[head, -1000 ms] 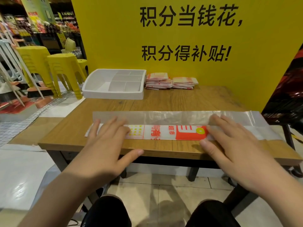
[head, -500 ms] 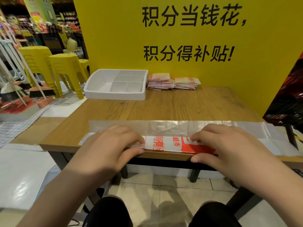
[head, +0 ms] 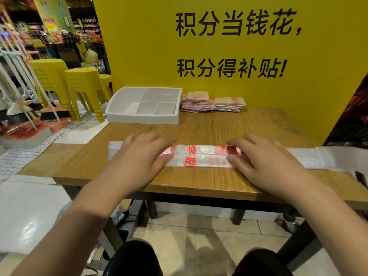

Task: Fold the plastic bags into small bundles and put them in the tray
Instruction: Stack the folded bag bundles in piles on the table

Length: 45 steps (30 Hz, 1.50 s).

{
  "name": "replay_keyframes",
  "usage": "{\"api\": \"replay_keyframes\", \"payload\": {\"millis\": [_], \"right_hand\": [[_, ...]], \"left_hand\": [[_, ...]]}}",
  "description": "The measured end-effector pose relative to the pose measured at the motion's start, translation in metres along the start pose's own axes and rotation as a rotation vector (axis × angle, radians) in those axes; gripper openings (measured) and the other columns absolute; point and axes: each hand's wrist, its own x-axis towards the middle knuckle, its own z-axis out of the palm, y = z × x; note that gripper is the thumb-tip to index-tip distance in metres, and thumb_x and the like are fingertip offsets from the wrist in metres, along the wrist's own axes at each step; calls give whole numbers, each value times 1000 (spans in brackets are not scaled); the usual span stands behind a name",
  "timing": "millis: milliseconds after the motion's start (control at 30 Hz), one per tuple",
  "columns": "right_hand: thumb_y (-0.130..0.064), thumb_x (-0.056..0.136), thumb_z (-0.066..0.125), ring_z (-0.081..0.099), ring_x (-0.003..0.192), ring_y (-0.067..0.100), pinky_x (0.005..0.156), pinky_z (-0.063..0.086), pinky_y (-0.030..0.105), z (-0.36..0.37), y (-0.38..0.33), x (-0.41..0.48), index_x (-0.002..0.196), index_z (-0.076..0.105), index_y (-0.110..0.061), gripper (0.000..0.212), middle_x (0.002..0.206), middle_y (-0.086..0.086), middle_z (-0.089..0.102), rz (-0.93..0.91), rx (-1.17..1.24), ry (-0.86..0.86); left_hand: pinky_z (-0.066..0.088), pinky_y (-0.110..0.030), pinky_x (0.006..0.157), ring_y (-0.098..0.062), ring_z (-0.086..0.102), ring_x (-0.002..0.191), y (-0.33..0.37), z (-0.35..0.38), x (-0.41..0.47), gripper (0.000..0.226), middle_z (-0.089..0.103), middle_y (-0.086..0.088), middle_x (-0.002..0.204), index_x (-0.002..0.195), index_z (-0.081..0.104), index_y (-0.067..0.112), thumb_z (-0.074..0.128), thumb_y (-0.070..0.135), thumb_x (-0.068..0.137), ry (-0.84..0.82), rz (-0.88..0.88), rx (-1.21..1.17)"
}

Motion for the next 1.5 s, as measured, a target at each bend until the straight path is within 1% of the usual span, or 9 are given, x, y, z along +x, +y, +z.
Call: {"api": "replay_keyframes", "payload": {"millis": [300,400,533,767,1000,1200,1333,1400,1500], "right_hand": [[-34,104,43,39,137,14,113,34,35,18,-20,-2,146,46,-30,42,152,-9,42,-32,189,53],[-44,105,34,25,147,9,120,21,29,23,-41,-5,153,36,-29,51,161,-9,29,-73,224,12],[-63,94,-2,-6,151,1,121,-7,25,27,-48,-13,158,3,-38,69,166,-14,-4,-66,176,-133],[-79,76,-16,-19,145,-7,117,-12,20,9,25,-39,149,-5,-57,77,161,-22,-18,115,154,-253],[-85,65,-14,-18,146,-6,118,-12,22,-1,50,-51,151,-4,-54,92,161,-21,-18,192,155,-302],[-89,67,-13,-14,149,-1,122,-8,29,0,16,-49,158,1,-41,104,164,-16,-13,149,104,-207],[-89,77,-1,2,150,-1,122,4,26,7,-12,-52,156,13,-47,91,162,-25,5,21,70,-156],[-86,83,10,30,144,4,113,26,27,8,-13,-57,149,38,-43,83,155,-22,34,13,34,-42],[-71,92,31,63,105,13,77,46,28,4,-13,-61,119,65,-35,56,117,-16,66,-99,-39,114]], "left_hand": [[-2,-43,125,-11,23,148,31,10,-2,48,32,6,160,151,38,31,38,23,105,-29,16,11],[-8,-38,124,-5,2,152,59,18,-4,52,12,9,166,158,19,30,24,35,107,-129,24,-60],[-6,-39,124,-6,-13,152,62,31,-11,69,-8,10,167,159,-1,32,-1,58,95,-209,19,-31],[-13,-28,118,-3,-22,146,-16,2,-39,73,-22,20,159,141,-10,67,-13,84,71,-261,-171,14],[-14,-38,122,-7,-25,147,-33,1,-48,72,-25,16,159,142,-15,66,-18,84,72,-274,-207,50],[-20,-43,120,0,-24,147,-6,2,-46,87,-17,18,162,155,0,44,-7,84,78,-194,-91,43],[-5,-34,122,0,16,148,12,16,-51,76,25,22,159,151,34,41,21,80,87,-109,49,7],[8,-33,118,-6,44,133,8,18,-54,59,53,20,140,133,57,38,34,71,90,-1,75,-8],[26,-37,112,-2,59,103,2,0,-51,39,64,27,105,102,66,41,36,65,92,66,120,-13]]}}
